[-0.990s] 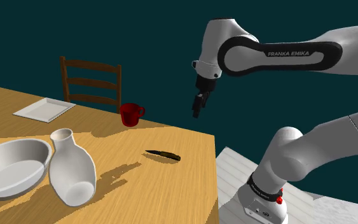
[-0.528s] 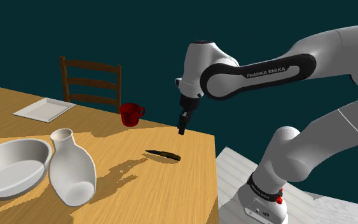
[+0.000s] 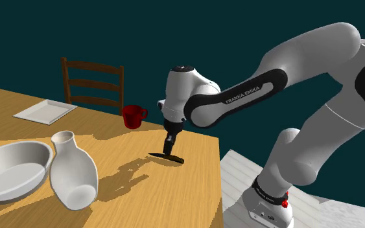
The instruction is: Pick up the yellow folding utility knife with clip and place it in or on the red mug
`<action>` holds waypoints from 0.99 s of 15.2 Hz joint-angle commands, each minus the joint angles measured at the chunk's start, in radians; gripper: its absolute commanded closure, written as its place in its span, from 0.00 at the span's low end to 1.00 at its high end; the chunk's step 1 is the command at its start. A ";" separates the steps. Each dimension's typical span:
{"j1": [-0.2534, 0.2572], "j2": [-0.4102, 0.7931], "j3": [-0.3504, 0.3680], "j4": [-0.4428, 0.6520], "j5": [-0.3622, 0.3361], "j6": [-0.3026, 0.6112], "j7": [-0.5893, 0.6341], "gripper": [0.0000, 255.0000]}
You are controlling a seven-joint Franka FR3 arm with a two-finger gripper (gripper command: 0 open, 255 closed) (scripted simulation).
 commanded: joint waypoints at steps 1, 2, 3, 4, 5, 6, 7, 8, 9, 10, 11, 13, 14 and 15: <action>0.006 0.040 0.014 0.004 -0.008 0.037 0.005 0.00; 0.005 0.049 0.015 -0.002 -0.011 0.052 0.007 0.00; 0.005 0.058 0.016 -0.008 -0.014 0.067 0.010 0.00; 0.004 0.068 0.018 -0.014 -0.017 0.082 0.012 0.00; 0.003 0.078 0.019 -0.019 -0.021 0.097 0.015 0.00; 0.002 0.088 0.020 -0.025 -0.025 0.112 0.018 0.00; 0.001 0.098 0.021 -0.030 -0.029 0.127 0.022 0.00; -0.001 0.115 0.023 -0.037 -0.037 0.150 0.027 0.00; -0.001 0.115 0.023 -0.037 -0.037 0.150 0.027 0.00; 0.000 0.115 0.023 -0.037 -0.036 0.150 0.027 0.00; 0.000 0.115 0.023 -0.037 -0.037 0.150 0.027 0.00; 0.000 0.115 0.023 -0.037 -0.037 0.150 0.027 0.00; 0.000 0.115 0.023 -0.037 -0.037 0.150 0.027 0.00; 0.000 0.115 0.023 -0.037 -0.037 0.150 0.027 0.00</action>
